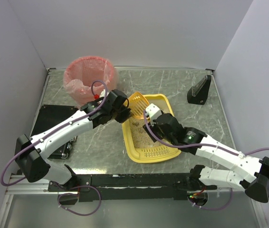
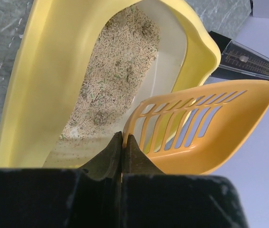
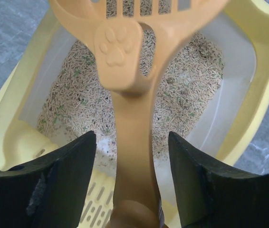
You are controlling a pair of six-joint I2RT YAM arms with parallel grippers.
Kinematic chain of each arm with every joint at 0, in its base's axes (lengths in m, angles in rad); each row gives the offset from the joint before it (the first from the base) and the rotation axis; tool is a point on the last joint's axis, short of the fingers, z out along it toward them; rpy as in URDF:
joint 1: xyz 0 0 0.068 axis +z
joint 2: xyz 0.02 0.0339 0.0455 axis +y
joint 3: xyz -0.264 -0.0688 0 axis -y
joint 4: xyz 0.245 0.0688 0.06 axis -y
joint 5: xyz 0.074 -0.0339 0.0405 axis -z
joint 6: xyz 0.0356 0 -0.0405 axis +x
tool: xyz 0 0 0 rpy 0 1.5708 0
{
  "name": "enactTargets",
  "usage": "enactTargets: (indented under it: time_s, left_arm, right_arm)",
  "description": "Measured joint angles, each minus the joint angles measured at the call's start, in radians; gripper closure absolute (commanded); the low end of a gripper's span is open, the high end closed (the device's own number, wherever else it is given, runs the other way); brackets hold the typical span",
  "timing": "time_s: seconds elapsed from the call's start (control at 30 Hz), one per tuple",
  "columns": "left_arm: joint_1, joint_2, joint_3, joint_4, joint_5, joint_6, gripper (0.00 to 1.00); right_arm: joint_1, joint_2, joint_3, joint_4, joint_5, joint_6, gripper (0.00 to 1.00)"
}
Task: Clean the litter box
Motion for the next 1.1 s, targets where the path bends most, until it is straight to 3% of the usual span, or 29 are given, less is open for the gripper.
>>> enactTargets:
  time_s: [0.2, 0.23, 0.3, 0.33, 0.43, 0.53, 0.63, 0.83, 1.1]
  left_arm:
    - [0.000, 0.006, 0.009, -0.014, 0.013, 0.024, 0.99]
    - [0.000, 0.009, 0.016, -0.019, 0.016, 0.027, 0.94]
    - [0.000, 0.010, 0.024, -0.021, 0.018, 0.035, 0.69]
    - [0.000, 0.010, 0.026, -0.021, 0.019, 0.043, 0.39]
    - [0.000, 0.010, 0.026, -0.010, 0.037, 0.093, 0.15]
    - [0.000, 0.010, 0.026, 0.024, 0.066, 0.173, 0.06]
    - [0.000, 0.008, 0.021, 0.051, 0.092, 0.249, 0.01]
    - [0.000, -0.058, -0.093, 0.145, 0.121, 0.370, 0.01]
    - [0.002, -0.143, -0.145, 0.232, 0.167, 0.550, 0.02]
  right_arm:
    - [0.010, 0.013, 0.000, 0.048, 0.011, -0.026, 0.85]
    - [0.010, 0.010, 0.000, 0.048, 0.013, -0.022, 0.87]
    - [0.010, 0.005, 0.000, 0.050, 0.017, -0.019, 0.92]
    - [0.011, -0.001, 0.000, 0.047, 0.017, -0.015, 0.94]
    - [0.012, -0.008, 0.018, 0.009, 0.023, 0.017, 1.00]
    - [0.011, -0.005, 0.076, -0.086, 0.024, 0.082, 1.00]
    - [0.004, 0.006, 0.165, -0.217, 0.012, 0.156, 1.00]
    - [-0.063, 0.029, 0.247, -0.436, -0.072, 0.231, 1.00]
    - [-0.065, -0.061, 0.217, -0.457, -0.296, 0.111, 1.00]
